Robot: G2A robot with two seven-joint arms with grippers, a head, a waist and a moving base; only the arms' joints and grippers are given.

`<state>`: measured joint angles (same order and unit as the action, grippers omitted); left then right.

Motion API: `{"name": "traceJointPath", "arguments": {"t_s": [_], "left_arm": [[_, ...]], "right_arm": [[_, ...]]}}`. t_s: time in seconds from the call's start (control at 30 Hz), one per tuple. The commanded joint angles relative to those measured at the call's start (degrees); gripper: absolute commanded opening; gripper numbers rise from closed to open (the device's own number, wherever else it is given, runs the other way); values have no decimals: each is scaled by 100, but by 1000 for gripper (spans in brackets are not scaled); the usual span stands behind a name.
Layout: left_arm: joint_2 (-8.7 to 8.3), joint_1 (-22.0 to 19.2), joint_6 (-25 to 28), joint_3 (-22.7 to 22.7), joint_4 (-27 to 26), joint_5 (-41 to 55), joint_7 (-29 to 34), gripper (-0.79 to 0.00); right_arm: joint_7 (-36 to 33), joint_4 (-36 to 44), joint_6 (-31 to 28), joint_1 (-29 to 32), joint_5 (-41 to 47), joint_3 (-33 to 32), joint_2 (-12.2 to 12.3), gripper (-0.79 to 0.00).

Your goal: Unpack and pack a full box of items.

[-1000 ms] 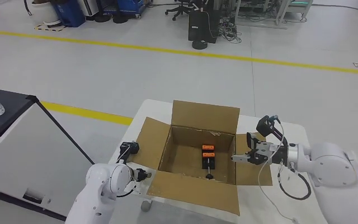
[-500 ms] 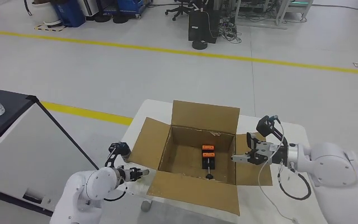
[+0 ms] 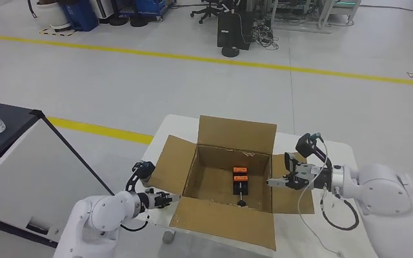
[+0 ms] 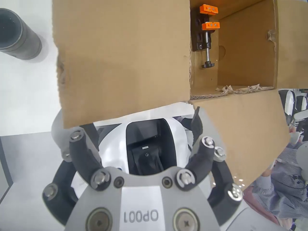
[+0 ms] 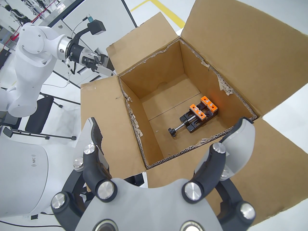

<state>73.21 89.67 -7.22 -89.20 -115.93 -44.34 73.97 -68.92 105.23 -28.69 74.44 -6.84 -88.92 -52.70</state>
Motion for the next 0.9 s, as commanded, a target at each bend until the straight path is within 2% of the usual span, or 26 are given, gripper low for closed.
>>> {"name": "traceJointPath", "arguments": {"t_s": [0.0,0.23,0.37,0.53,0.7,0.87], "left_arm": [[-28,25,-27,-122,-2,-22,-3,0],[-111,214,-21,-643,-48,189,34,0],[-162,355,55,-952,-44,352,43,0],[-216,500,73,-1294,-171,481,24,0],[-264,682,44,-1702,-350,647,-119,0],[-295,754,95,-1829,-360,700,-140,0]], "right_arm": [[0,0,0,0,0,0,0,0],[377,200,113,74,-61,-36,6,0],[420,200,628,31,-271,-17,26,0],[389,-76,1115,-329,-472,516,-8,0],[264,-649,1452,-983,-378,1262,-98,0],[9,-1122,1774,-1452,-580,1928,-186,0]]}}
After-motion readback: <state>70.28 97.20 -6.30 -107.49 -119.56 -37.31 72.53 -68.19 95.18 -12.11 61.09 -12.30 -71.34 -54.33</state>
